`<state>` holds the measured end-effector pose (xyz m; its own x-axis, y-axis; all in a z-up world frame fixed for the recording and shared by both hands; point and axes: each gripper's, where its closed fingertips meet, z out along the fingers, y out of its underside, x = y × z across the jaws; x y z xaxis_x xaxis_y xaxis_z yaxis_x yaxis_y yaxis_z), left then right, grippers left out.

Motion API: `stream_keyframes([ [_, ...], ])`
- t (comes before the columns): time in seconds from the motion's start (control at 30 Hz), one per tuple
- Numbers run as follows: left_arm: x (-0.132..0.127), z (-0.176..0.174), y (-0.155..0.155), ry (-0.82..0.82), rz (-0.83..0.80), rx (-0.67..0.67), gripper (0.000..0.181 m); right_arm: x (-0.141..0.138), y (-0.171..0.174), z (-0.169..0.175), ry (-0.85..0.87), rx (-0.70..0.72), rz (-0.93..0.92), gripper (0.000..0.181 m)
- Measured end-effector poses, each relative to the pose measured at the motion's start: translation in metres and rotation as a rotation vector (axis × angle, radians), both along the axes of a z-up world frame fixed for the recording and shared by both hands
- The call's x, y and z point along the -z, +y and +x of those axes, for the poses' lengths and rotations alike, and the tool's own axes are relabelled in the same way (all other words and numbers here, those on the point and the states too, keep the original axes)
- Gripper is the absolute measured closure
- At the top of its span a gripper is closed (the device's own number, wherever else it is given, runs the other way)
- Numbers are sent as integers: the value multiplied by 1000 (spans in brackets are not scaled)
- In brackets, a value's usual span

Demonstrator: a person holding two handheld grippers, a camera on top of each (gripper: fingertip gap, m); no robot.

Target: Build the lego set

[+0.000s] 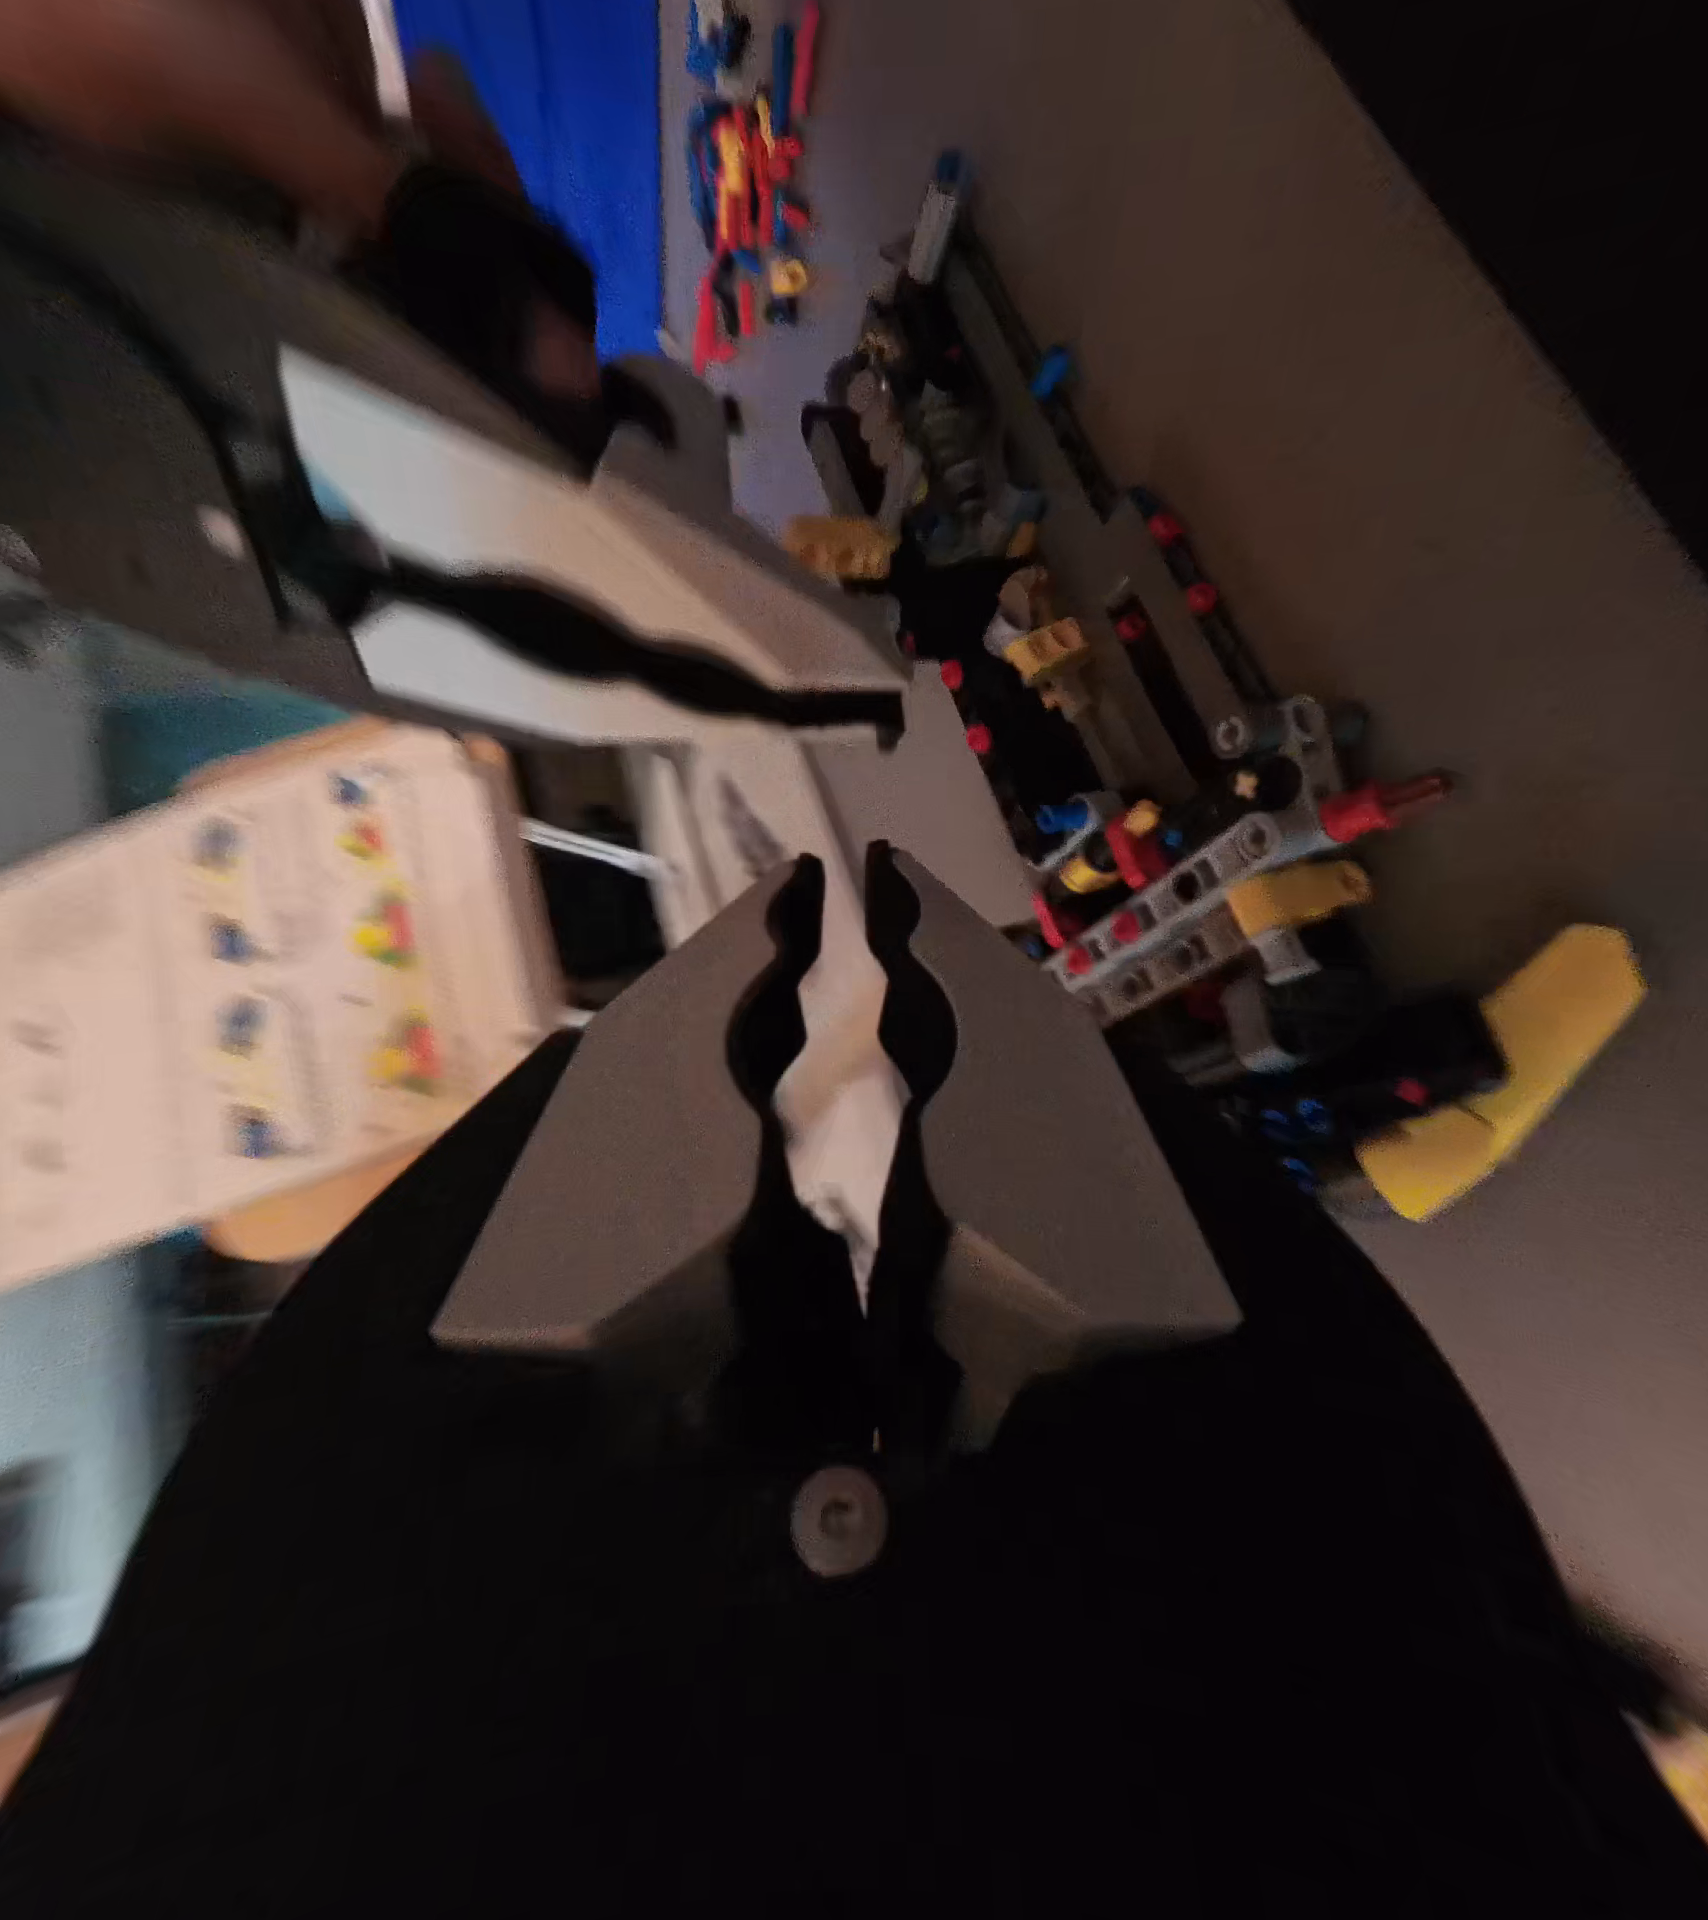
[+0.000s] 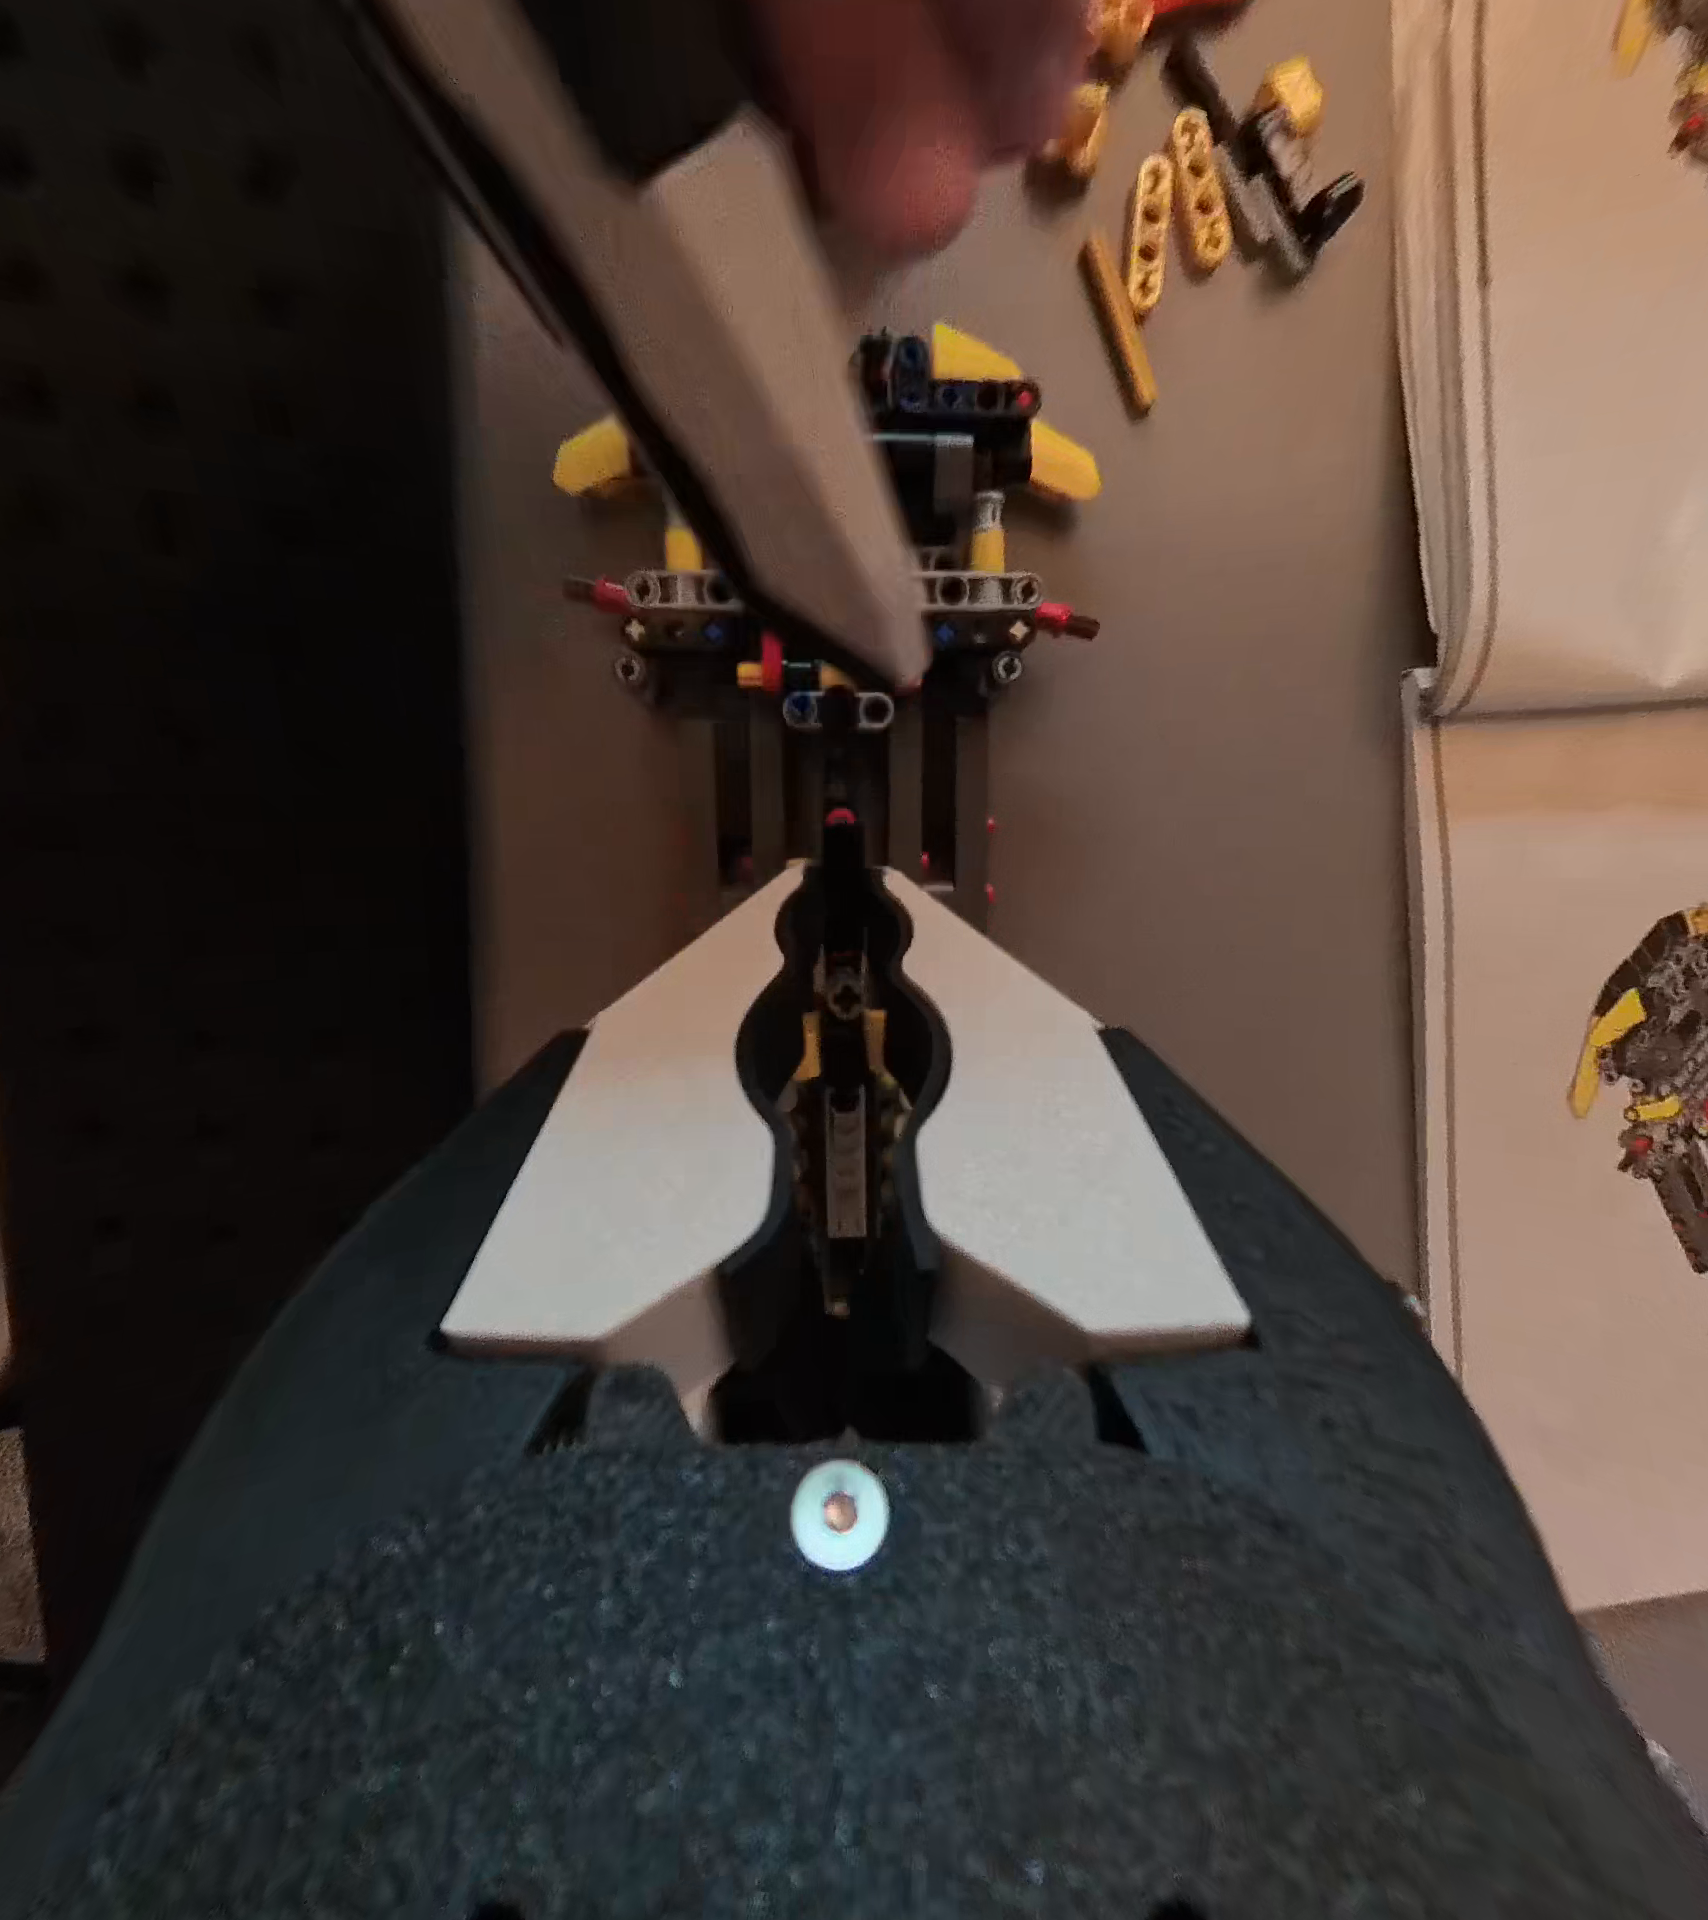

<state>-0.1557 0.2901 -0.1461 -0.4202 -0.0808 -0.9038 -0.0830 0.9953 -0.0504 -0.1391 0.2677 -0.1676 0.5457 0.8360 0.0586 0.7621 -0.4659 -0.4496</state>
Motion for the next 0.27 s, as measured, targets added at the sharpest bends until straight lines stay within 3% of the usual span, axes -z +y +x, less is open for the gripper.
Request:
stream_keyframes([
  [0.03,3,-4,6,58,-102,-47,171,2,0,-1,-15,-2,-11,174],
  [0.13,11,-10,19,204,-450,-185,165,10,3,-1,-81,-16,-39,174],
  [0.27,3,-12,7,299,-862,-196,165,13,5,-4,-97,-23,-71,174],
])
